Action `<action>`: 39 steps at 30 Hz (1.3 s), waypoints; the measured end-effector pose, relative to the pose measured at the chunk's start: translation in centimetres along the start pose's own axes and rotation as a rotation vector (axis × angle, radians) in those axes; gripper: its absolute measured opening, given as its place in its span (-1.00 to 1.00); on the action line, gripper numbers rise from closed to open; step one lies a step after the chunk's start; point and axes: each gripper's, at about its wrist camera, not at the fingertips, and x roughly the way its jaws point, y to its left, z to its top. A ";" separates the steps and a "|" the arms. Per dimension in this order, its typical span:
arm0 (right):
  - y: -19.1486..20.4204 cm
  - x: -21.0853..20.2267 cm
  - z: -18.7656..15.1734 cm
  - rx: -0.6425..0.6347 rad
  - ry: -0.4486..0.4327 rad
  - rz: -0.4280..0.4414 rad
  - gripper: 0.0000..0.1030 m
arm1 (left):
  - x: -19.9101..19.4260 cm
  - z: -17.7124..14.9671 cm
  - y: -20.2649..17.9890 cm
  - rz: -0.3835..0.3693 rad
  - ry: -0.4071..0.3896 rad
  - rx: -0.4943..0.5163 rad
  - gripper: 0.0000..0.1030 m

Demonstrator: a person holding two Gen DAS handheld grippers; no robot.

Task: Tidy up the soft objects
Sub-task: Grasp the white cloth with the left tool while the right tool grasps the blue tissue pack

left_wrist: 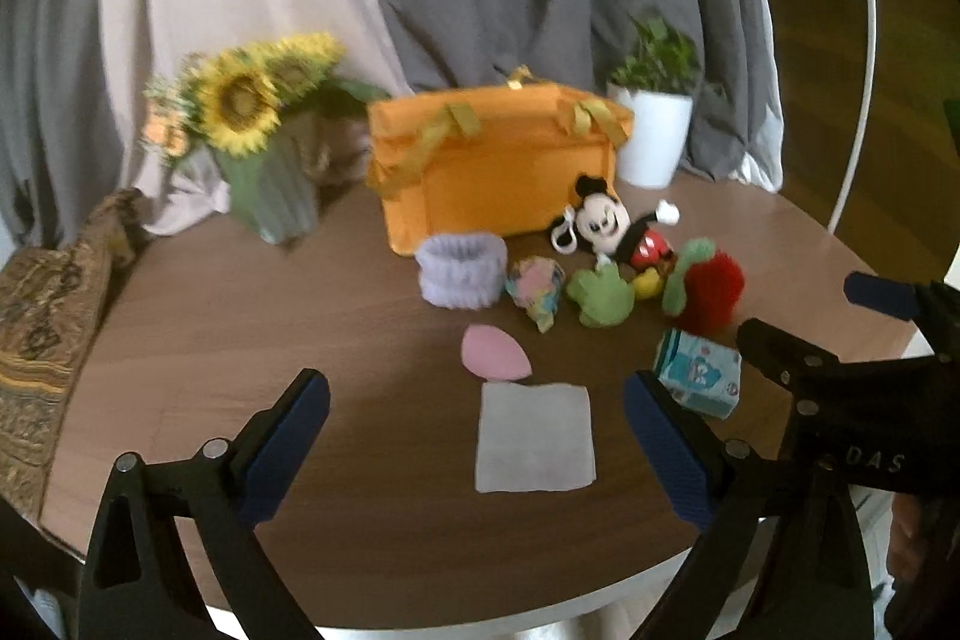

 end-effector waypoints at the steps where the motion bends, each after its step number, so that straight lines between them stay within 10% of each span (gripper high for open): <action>1: 0.0 0.6 0.0 -0.003 0.011 -0.005 0.99 | 0.9 -0.2 -0.2 -0.012 0.022 0.006 0.91; 25: -2.3 11.8 -2.2 -0.218 0.174 0.152 0.98 | 8.7 -3.9 -4.0 0.077 0.193 -0.125 0.49; 39: -1.7 13.5 -2.9 -0.230 0.220 0.242 0.55 | 10.9 -4.6 -3.6 0.071 0.244 -0.165 0.23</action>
